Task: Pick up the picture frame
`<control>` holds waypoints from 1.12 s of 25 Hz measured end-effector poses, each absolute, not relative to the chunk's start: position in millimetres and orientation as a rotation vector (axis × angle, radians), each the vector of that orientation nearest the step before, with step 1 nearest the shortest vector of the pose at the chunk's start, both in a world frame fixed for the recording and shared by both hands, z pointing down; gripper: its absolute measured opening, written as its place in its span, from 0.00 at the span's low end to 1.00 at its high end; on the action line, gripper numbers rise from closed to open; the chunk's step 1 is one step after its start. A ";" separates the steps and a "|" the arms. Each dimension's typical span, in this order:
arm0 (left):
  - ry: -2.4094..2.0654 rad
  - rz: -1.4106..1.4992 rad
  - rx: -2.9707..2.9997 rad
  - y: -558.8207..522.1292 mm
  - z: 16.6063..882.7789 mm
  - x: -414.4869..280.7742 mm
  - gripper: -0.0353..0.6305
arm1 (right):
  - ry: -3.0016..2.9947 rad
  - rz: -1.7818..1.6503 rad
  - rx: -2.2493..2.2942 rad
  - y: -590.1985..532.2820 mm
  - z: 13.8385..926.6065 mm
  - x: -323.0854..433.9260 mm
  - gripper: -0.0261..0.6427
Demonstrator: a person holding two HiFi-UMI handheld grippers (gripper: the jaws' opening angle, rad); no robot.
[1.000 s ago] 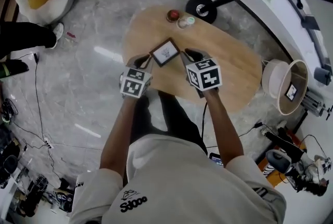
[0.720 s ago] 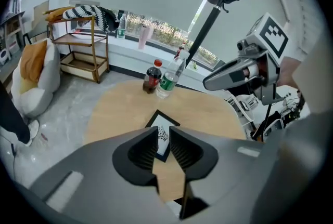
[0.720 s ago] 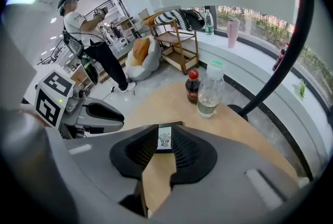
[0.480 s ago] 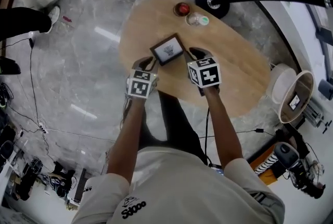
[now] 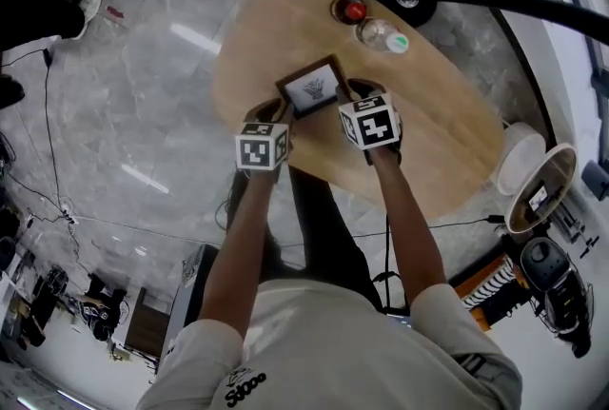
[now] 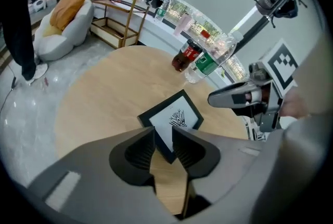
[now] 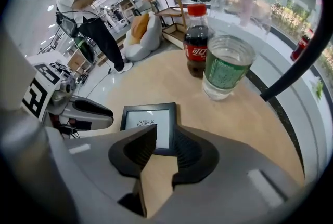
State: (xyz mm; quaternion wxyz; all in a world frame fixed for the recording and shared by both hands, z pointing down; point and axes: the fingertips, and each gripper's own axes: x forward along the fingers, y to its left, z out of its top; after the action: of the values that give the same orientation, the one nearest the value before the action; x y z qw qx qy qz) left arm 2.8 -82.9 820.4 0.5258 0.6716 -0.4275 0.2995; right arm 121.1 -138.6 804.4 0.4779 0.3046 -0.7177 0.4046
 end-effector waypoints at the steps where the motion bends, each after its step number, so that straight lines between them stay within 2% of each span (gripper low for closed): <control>1: -1.033 0.704 1.584 -82.3 826.3 2.5 0.22 | -1.748 0.983 0.733 -138.2 810.3 120.0 0.19; 15: -1.080 0.566 1.375 -74.8 868.9 6.5 0.26 | -1.674 0.967 0.669 -129.7 861.9 120.0 0.20; 28: -1.111 0.524 1.289 -75.8 871.9 -0.7 0.20 | -1.633 0.945 0.674 -123.2 868.9 119.6 0.16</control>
State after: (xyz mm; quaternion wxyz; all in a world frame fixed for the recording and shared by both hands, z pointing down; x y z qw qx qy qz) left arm -0.7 -75.8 871.9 0.6291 0.5628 -0.4850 0.2286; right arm 119.6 -123.2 868.9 0.5390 0.2836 -0.6865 0.3972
